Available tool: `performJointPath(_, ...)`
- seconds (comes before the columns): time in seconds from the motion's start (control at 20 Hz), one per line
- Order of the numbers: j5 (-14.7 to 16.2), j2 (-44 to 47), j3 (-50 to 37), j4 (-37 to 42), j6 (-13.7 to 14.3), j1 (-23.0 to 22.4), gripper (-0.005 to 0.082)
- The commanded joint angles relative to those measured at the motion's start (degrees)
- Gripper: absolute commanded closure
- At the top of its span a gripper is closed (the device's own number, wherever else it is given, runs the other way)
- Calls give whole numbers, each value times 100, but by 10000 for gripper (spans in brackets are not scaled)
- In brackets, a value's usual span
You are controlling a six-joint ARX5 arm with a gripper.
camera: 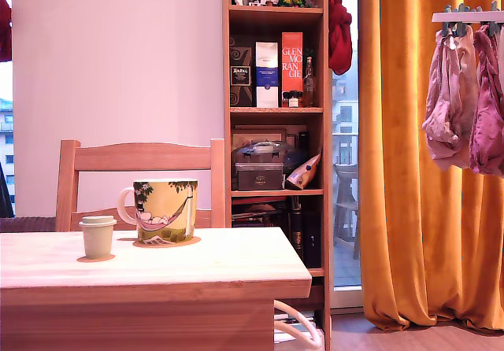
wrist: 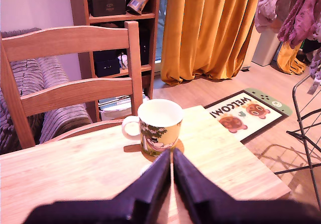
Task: Pick up the coffee capsules on the table and drop them inside the coffee cup
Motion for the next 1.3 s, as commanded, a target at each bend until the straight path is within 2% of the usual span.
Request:
performJointPath(0.0, 4, 48, -74, -201, -20, 11, 788)
performJointPath(0.4, 2, 50, -74, 225, -39, 11, 788)
performJointPath(0.7, -11, 258, -114, 855, 13, 11, 788)
performJointPath(0.75, -87, 302, -146, 951, 31, 11, 788)
performJointPath(0.85, -175, 313, -275, 1189, 28, 11, 788)
performJointPath(1.25, -149, 236, -1045, 1751, -31, -26, 788)
